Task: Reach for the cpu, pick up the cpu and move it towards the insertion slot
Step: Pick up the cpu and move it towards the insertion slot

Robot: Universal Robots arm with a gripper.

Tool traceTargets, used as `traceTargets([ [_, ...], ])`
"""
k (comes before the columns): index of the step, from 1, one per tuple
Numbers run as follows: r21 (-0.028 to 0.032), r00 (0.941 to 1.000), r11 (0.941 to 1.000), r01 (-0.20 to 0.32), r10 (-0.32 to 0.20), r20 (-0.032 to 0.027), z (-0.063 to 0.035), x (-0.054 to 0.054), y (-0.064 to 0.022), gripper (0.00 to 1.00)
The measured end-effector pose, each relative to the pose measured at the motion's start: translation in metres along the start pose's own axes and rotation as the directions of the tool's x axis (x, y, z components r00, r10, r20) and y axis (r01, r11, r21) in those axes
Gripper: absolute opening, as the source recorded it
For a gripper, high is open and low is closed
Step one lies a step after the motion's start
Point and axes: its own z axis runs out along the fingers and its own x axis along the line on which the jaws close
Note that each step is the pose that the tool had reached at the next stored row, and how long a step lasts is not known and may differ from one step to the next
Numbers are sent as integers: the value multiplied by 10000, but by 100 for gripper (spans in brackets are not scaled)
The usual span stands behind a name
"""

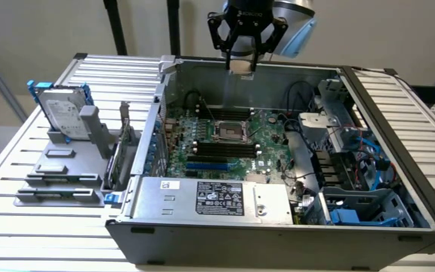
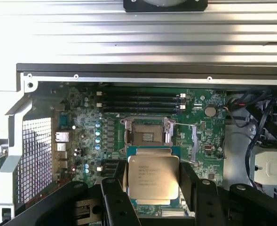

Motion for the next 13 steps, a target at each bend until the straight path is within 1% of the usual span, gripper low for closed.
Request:
traceTargets([
  [2, -10, 10000, 10000, 1, -1, 0, 0, 0, 0, 55],
  [13, -10, 10000, 10000, 0, 0, 0, 0, 0, 0, 55],
])
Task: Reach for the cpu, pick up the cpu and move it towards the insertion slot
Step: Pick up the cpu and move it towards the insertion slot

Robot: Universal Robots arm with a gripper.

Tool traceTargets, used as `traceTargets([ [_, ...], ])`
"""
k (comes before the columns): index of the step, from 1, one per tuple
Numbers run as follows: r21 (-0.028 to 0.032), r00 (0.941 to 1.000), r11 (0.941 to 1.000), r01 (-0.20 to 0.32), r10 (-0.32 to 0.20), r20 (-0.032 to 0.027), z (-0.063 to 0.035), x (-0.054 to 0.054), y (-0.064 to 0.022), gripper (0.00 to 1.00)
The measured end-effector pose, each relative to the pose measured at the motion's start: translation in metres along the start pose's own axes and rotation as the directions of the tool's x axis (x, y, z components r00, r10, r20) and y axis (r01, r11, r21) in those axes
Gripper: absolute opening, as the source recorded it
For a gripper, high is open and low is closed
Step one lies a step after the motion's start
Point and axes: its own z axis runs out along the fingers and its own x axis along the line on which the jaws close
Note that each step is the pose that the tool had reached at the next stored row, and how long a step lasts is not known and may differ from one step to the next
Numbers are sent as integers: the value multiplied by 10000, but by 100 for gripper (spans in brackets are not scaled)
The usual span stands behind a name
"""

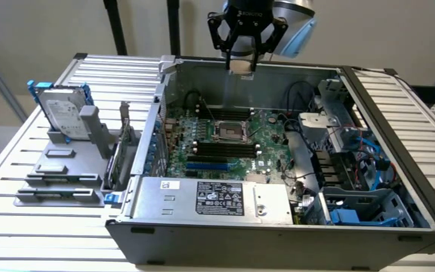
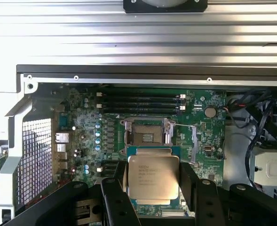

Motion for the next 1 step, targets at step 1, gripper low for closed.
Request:
traceTargets([
  [1, 0, 10000, 10000, 0, 0, 0, 0, 0, 0, 55],
])
